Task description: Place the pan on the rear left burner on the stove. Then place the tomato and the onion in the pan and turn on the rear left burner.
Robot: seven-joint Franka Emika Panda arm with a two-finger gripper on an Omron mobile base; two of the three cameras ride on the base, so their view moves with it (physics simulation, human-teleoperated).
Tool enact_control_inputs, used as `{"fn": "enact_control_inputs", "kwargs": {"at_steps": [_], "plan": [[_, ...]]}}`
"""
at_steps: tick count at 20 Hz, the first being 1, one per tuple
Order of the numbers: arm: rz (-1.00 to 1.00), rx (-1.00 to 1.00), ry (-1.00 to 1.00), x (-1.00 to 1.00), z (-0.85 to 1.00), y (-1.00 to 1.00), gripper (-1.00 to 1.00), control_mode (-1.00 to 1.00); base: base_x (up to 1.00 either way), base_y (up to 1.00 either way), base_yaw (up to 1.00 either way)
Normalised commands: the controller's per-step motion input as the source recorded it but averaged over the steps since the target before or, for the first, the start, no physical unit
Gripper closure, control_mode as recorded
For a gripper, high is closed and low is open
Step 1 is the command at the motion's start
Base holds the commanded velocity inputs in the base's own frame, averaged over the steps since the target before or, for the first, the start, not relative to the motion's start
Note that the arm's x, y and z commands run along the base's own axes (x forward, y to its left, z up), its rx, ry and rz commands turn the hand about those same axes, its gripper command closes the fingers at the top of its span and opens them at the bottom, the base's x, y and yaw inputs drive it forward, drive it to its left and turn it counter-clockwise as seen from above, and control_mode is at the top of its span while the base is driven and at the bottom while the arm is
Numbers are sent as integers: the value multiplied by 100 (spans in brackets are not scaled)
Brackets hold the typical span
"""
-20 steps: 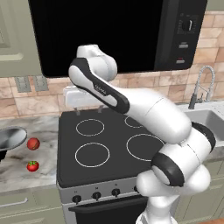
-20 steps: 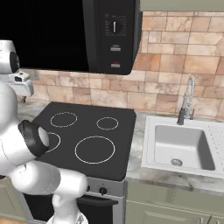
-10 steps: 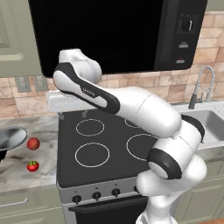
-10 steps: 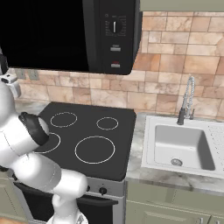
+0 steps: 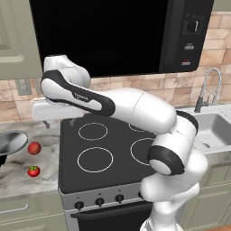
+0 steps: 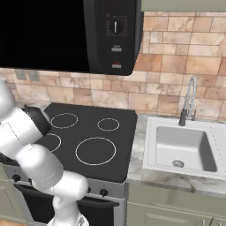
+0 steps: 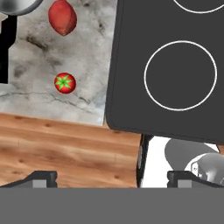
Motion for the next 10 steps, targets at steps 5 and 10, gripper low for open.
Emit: {"fn": "enact_control_inputs", "kwargs": {"at_steps": [5, 10], "plan": [[0, 0, 3, 0, -14, 57, -100, -100, 0, 0, 0], [0, 0, 4, 0, -13, 48, -100, -100, 0, 0, 0]]}}
